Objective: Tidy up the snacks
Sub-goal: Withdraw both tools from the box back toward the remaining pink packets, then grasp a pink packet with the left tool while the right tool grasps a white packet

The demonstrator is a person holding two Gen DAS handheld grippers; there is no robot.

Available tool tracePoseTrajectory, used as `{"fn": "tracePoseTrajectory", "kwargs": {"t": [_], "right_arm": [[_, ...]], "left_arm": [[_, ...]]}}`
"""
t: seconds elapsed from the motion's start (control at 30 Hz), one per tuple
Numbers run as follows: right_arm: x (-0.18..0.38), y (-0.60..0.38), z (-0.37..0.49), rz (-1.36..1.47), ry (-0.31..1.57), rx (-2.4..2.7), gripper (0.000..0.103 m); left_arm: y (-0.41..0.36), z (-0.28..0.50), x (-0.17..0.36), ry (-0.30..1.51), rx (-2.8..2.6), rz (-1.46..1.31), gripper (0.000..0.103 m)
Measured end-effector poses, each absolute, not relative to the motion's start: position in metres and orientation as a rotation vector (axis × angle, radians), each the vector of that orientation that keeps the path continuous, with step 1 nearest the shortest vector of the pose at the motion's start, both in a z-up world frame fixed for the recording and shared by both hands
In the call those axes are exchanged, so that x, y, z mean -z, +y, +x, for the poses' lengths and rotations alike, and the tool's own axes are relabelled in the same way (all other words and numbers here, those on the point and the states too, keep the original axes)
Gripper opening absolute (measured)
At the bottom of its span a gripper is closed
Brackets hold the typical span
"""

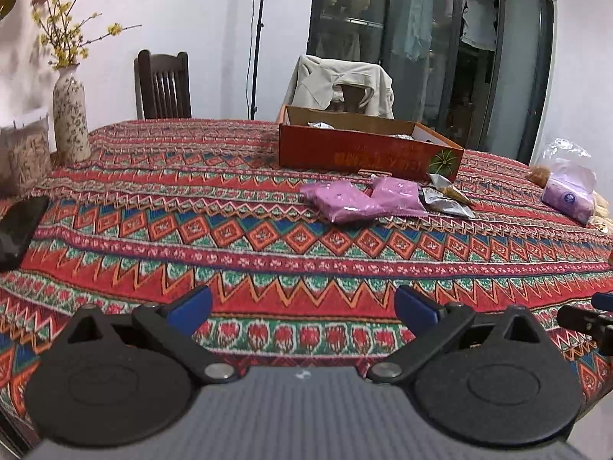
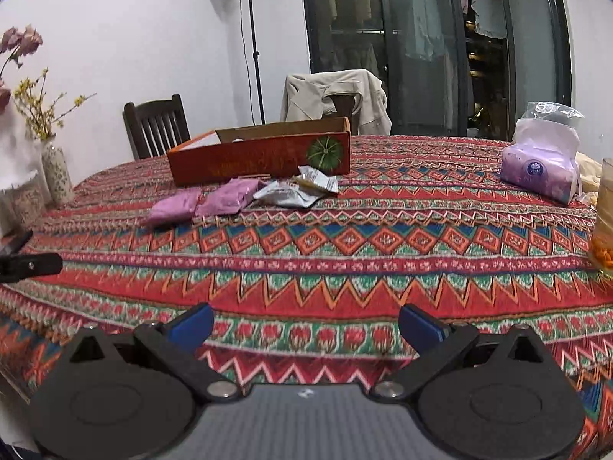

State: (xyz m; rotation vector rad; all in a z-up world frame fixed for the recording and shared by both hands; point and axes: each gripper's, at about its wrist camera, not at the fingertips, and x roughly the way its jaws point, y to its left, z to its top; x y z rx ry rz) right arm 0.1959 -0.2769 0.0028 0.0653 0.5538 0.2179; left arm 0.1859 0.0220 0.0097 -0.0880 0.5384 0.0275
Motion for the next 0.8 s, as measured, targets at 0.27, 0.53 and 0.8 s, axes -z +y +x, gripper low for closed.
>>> {"fn": "tracePoseTrajectory", "kwargs": {"t": [0.27,0.53,0.8], "right_arm": [[-0.001,-0.277,0.195,0.09,0.558,-0.224,0.103],[-0.002,-0.276,0.207,0.104,0.565,-0.232,0.103],[-0.003,-0.275,0.239,0.133,0.576,-0.249,0.103]], "left_arm": [[0.024,0.182,-0.007,0.549,-0.04,-0.108,0.103],[0.021,0.199,-0.002,0.588,-0.021,-0.117,0.103],[0.014,0.259,-0.017,0.555,0.038,-0.129,0.103]]}}
